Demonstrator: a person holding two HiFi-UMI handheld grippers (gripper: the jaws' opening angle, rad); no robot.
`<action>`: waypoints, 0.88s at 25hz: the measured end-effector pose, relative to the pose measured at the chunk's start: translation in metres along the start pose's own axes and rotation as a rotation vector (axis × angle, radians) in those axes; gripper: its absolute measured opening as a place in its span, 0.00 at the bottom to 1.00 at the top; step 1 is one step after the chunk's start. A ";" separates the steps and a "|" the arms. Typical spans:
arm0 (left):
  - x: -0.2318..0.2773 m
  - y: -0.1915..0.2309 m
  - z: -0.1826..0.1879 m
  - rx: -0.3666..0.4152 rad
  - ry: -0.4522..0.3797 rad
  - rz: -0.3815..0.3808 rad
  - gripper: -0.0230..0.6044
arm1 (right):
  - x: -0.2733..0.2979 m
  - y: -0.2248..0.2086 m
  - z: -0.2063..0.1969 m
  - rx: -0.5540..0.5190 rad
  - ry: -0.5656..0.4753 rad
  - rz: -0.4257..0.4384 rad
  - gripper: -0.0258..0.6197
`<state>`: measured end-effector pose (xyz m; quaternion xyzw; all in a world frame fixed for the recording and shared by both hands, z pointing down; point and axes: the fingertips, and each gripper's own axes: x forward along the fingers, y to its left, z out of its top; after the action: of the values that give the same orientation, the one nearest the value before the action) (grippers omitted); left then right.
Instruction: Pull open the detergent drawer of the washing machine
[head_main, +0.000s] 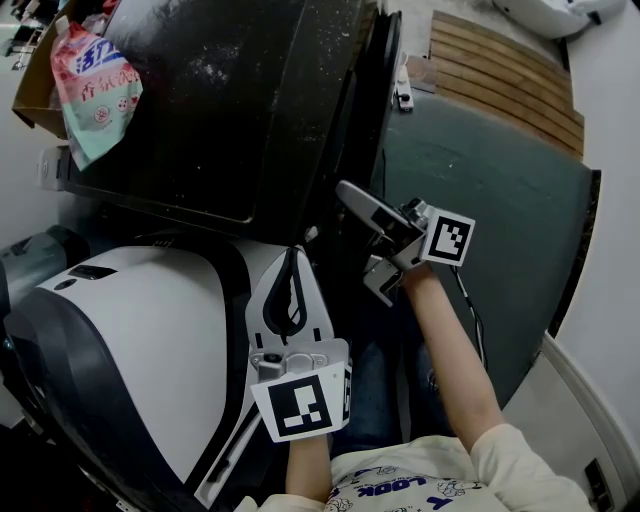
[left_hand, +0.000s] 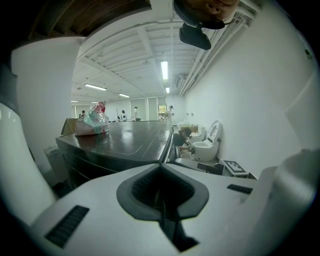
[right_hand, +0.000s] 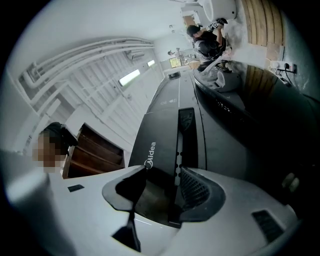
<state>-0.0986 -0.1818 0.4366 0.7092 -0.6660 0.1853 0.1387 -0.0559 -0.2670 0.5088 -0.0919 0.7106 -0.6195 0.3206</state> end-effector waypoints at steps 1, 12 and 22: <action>0.000 0.000 0.000 0.000 0.001 0.001 0.06 | 0.001 0.000 0.001 0.003 -0.002 0.006 0.37; 0.000 0.000 -0.001 -0.005 0.005 0.010 0.06 | 0.006 0.004 0.004 0.063 -0.011 0.070 0.34; -0.002 0.006 -0.001 -0.007 0.001 0.033 0.06 | 0.003 0.001 0.005 0.076 -0.046 0.074 0.32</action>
<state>-0.1046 -0.1800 0.4359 0.6974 -0.6781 0.1859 0.1384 -0.0548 -0.2724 0.5065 -0.0676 0.6818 -0.6317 0.3627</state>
